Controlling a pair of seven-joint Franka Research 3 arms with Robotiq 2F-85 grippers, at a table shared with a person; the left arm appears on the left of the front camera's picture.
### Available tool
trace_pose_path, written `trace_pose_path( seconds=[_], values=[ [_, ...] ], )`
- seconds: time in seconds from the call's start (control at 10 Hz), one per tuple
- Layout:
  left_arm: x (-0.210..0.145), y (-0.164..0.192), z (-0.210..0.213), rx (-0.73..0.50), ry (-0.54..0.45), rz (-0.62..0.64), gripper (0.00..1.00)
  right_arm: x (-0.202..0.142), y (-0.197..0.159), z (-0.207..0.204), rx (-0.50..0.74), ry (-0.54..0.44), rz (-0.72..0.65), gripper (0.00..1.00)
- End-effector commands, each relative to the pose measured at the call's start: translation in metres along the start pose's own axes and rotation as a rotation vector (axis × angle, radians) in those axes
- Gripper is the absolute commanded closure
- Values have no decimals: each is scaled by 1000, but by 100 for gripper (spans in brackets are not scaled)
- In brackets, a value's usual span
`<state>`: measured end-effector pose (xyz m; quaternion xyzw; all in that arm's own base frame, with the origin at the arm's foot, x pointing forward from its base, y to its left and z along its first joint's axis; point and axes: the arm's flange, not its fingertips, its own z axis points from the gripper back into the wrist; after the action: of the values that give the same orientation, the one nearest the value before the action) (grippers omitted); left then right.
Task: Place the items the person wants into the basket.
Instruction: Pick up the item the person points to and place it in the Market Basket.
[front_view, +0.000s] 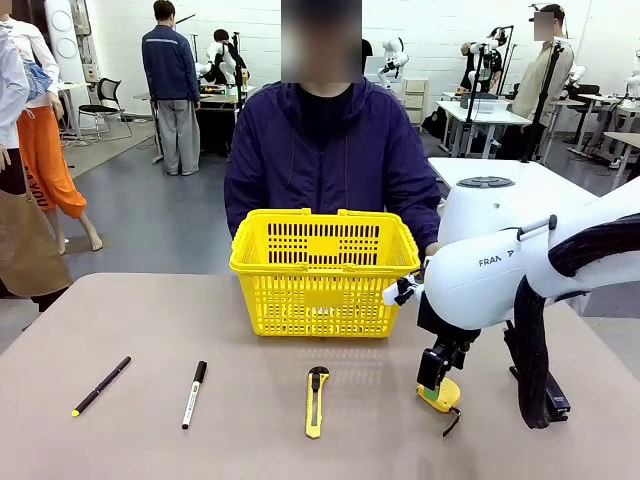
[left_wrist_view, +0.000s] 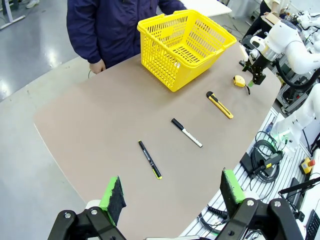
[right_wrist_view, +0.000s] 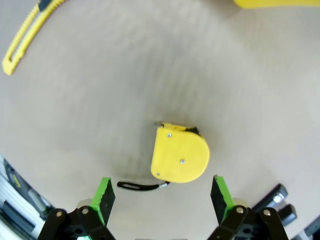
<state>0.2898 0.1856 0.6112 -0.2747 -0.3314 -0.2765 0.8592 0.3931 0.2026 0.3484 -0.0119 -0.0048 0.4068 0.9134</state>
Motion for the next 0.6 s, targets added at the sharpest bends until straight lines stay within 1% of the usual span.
trace_pose_path(
  seconds=[0.0,0.3,0.5],
  values=[
    [-1,1,2,-12,-16,-19,0,4,-3,-17,-41,-32,8,0],
    [-1,1,2,-12,-16,-19,0,0,-11,-33,-44,-63,1,0],
    [-1,1,2,-12,-16,-19,0,0,-12,-41,-27,-56,7,0]
  ],
)
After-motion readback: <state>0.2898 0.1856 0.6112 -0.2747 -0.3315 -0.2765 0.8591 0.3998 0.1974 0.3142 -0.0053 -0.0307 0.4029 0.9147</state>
